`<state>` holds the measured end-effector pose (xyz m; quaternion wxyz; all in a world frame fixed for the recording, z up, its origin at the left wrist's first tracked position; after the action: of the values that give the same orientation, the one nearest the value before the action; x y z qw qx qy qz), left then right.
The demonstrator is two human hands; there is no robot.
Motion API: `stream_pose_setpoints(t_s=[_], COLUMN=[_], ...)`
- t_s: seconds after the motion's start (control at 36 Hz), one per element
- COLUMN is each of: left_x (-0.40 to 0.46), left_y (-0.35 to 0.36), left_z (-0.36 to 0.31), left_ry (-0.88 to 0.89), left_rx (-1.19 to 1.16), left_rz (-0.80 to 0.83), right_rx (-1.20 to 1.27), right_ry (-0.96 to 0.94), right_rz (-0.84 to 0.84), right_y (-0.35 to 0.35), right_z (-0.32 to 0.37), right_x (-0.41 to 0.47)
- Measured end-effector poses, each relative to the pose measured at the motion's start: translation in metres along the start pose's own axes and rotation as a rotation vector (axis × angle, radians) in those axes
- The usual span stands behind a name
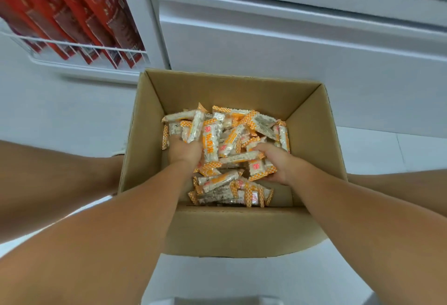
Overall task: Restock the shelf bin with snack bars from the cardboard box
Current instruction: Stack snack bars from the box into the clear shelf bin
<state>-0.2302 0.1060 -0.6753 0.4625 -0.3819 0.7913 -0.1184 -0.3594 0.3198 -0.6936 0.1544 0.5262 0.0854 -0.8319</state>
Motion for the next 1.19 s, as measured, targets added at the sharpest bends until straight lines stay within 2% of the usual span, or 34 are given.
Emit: stream_pose_setpoints(t_s=[0.17, 0.19, 0.25, 0.31, 0.44, 0.56, 0.67, 0.78, 0.92, 1.03, 1.08, 1.19], left_x=[-0.025, -0.033, -0.040, -0.048, -0.103, -0.133, -0.170, -0.192, -0.212, -0.210, -0.210, -0.208], left_y=[-0.019, -0.021, -0.018, -0.013, -0.016, -0.043, -0.082, -0.114, -0.129, -0.121, -0.115, -0.117], left_z=[-0.022, -0.029, -0.038, -0.050, -0.104, -0.162, -0.230, -0.281, -0.310, -0.326, -0.338, -0.355], left_ry=[0.203, 0.197, 0.186, 0.208, 0.335, 0.511, 0.697, 0.847, 0.926, 0.864, 0.867, 1.043], left_rx=[0.027, 0.010, 0.016, 0.021, -0.152, -0.143, -0.125, -0.116, -0.096, -0.238, -0.208, -0.073], left_rz=[0.057, 0.110, 0.231, 0.354, 0.575, 0.524, 0.444, 0.447, 0.334, 0.433, 0.500, 0.397], right_rx=[-0.053, -0.054, -0.037, 0.002, 0.235, 0.189, 0.116, 0.088, 0.136, 0.187, 0.248, 0.190], right_ry=[0.013, -0.014, -0.103, -0.164, -0.270, -0.466, -0.632, -0.761, -0.807, -0.836, -0.872, -0.892], right_rz=[0.058, 0.069, 0.041, 0.042, 0.349, 0.447, 0.389, 0.405, 0.460, 0.423, 0.416, 0.400], right_y=[-0.030, -0.044, -0.048, -0.028, 0.012, 0.033, 0.032, 0.032, 0.045, 0.053, 0.055, 0.059], right_z=[0.000, -0.001, 0.012, 0.032, 0.081, 0.141, 0.195, 0.238, 0.268, 0.284, 0.291, 0.293], right_x=[-0.005, 0.014, -0.002, -0.065, -0.143, -0.199, -0.254, -0.307, -0.330, -0.327, -0.328, -0.325])
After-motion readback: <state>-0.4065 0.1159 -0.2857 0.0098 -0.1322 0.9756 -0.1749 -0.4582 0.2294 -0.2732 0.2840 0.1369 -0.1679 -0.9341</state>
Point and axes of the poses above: each hand's wrist, its own x-axis towards the middle knuckle, its own y-axis out of the palm, z = x × y, the point moved 5 cm from there along x, towards the middle knuckle, and after that the axes turned 13 degrees about x, right-handed, at the moved point
